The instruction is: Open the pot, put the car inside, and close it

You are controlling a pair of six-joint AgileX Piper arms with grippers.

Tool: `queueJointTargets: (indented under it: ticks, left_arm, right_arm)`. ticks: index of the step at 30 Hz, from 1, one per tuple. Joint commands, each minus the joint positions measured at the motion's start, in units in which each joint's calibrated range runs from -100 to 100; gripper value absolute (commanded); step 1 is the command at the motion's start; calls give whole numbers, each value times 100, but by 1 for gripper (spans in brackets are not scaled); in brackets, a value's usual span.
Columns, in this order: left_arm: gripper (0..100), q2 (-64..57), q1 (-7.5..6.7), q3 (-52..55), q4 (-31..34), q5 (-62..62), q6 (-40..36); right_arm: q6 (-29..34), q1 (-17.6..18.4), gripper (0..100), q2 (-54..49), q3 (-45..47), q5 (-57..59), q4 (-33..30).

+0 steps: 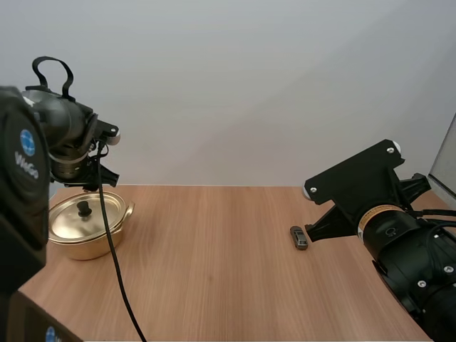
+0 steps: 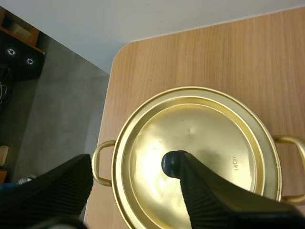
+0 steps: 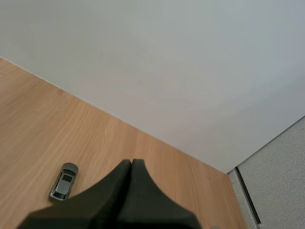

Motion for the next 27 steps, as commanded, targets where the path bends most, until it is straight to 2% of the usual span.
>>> queueJointTargets:
  ticks: [1, 4, 10, 17, 21, 22, 24, 27]
  left_arm:
    - [88, 143, 0, -9, 0, -18, -1]
    - [88, 232, 0, -9, 0, -57, -1]
    - [80, 497, 0, -9, 0, -38, 13]
    - [80, 798, 0, -9, -43, 18, 57]
    - [74, 886, 0, -9, -43, 18, 69]
    - [71, 915, 0, -9, -43, -1, 69]
    - [57, 992, 0, -9, -43, -1, 77]
    - [23, 1132, 0, -9, -43, -18, 147]
  right_arm:
    - [-1, 3, 0, 1, 6, 51, 1]
    - [-1, 3, 0, 1, 6, 121, 1]
    - [-1, 3, 0, 1, 6, 144, 1]
    - [-1, 3, 0, 1, 6, 144, 1]
    - [-1, 3, 0, 1, 6, 144, 1]
    - [-11, 3, 0, 1, 6, 142, 1]
    - [-34, 3, 0, 1, 6, 160, 1]
    - [-34, 3, 0, 1, 6, 249, 1]
